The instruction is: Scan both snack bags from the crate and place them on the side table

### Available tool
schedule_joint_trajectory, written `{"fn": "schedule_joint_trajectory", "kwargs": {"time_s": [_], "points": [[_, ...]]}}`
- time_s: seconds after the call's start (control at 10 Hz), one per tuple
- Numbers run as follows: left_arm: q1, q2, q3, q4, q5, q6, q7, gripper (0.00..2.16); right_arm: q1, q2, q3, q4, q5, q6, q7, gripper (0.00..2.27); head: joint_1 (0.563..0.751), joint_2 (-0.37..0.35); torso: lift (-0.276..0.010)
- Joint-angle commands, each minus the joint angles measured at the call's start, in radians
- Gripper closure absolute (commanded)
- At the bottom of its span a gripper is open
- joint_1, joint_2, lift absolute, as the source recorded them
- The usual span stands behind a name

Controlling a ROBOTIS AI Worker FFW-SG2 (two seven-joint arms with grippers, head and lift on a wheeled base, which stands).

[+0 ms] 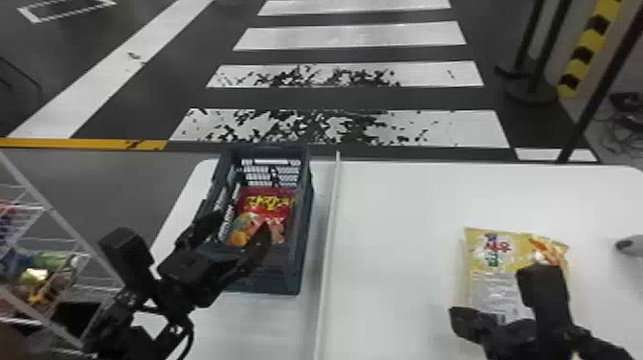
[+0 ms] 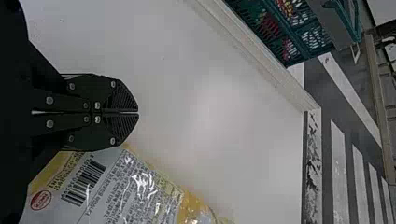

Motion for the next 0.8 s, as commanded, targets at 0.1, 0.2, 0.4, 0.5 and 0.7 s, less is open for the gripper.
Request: {"fn": "schedule_joint_trajectory", "kwargs": {"time_s": [0.1,0.2,0.4,0.5,0.7], "points": [[-0.002,0.001,0.000,0.001,0.001,0.000,0.000,0.08,0.010,0.000,-0.005,-0.014,0.015,0.009,0.000,2.26,0.695,0.123,-0.095],[-0.004,0.001,0.000,0.003,0.001,0.000,0.000,0.08,0.011,0.000,-0.006,-0.015,0.015,0.009,0.000,2.25,0.695,0.120,-0.095],[-0.004,0.001,0.000,0.003,0.002,0.000,-0.002,0.08,0.015,0.000,-0.010,-0.023,0.010,0.009,0.000,2.25,0.695,0.117,-0.095],[-0.005,0.001,0.000,0.004,0.002,0.000,-0.002,0.08,0.021,0.000,-0.006,-0.030,-0.001,0.009,0.002,2.25,0.695,0.116,-0.095],[-0.005,-0.002,-0.001,0.007,0.001,0.000,-0.002,0.08,0.025,0.001,-0.026,-0.103,-0.171,0.040,0.026,2.21,0.695,0.126,-0.095]]}}
